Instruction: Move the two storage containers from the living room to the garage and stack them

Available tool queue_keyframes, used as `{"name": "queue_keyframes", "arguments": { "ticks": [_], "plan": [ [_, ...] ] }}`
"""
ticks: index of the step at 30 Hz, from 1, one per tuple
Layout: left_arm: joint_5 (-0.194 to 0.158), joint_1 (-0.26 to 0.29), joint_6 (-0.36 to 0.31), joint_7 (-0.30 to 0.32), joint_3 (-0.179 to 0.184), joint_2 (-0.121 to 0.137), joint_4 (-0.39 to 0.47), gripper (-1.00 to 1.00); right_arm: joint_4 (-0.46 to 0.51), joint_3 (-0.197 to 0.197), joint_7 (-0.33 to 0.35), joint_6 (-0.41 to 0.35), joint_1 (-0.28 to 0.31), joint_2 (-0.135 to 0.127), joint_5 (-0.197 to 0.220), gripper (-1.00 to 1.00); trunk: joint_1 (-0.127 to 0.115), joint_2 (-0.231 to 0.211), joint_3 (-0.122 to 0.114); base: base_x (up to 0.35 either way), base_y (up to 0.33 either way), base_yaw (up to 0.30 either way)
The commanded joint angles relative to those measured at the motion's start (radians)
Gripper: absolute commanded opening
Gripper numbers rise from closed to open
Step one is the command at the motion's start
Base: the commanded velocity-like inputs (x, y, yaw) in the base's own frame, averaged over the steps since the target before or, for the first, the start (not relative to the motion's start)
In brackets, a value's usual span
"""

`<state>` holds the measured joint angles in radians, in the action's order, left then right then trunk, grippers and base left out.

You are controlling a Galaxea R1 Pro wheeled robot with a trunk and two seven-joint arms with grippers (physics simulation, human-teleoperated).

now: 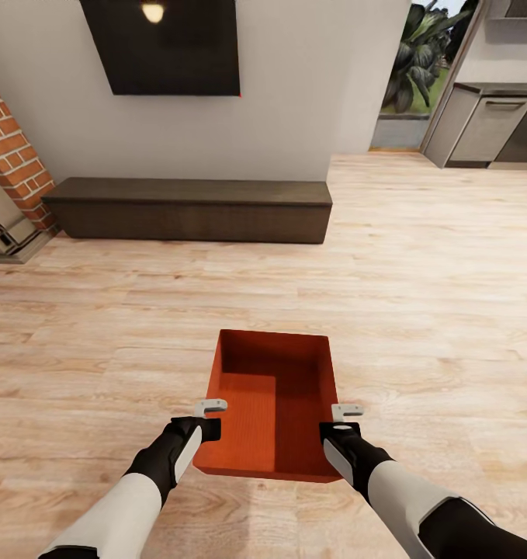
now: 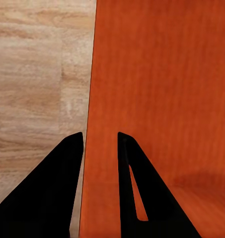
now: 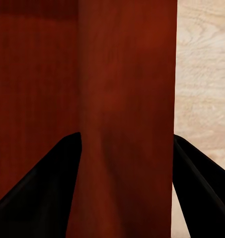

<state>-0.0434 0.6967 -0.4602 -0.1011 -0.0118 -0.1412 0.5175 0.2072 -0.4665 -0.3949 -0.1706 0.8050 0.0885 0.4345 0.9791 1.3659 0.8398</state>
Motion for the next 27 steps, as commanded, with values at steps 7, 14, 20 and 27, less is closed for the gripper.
{"name": "queue_keyframes", "arguments": {
  "ticks": [7, 14, 20, 27],
  "plan": [
    [0.002, 0.0, -0.006, -0.009, 0.004, -0.001, -0.001, -1.0, 0.027, -0.032, -0.007, -0.007, 0.0, 0.001, 0.001, -1.0, -0.027, -0.049, -0.021, 0.0, 0.0, 0.0],
    [0.002, 0.0, -0.006, -0.009, 0.004, -0.001, -0.001, -1.0, 0.027, -0.032, -0.009, -0.006, 0.0, 0.003, 0.001, -1.0, -0.054, -0.098, -0.043, 0.0, 0.0, 0.0],
    [0.002, 0.0, -0.006, -0.008, 0.003, -0.001, -0.001, -1.0, 0.027, -0.032, -0.012, -0.006, 0.0, 0.003, 0.001, -1.0, -0.077, -0.14, -0.062, 0.0, 0.0, 0.0],
    [0.002, 0.0, -0.006, -0.008, 0.004, -0.001, -0.001, -1.0, 0.027, -0.033, -0.013, -0.006, 0.0, 0.003, 0.001, -1.0, -0.104, -0.189, -0.084, 0.0, 0.0, 0.0]
  ]
}}
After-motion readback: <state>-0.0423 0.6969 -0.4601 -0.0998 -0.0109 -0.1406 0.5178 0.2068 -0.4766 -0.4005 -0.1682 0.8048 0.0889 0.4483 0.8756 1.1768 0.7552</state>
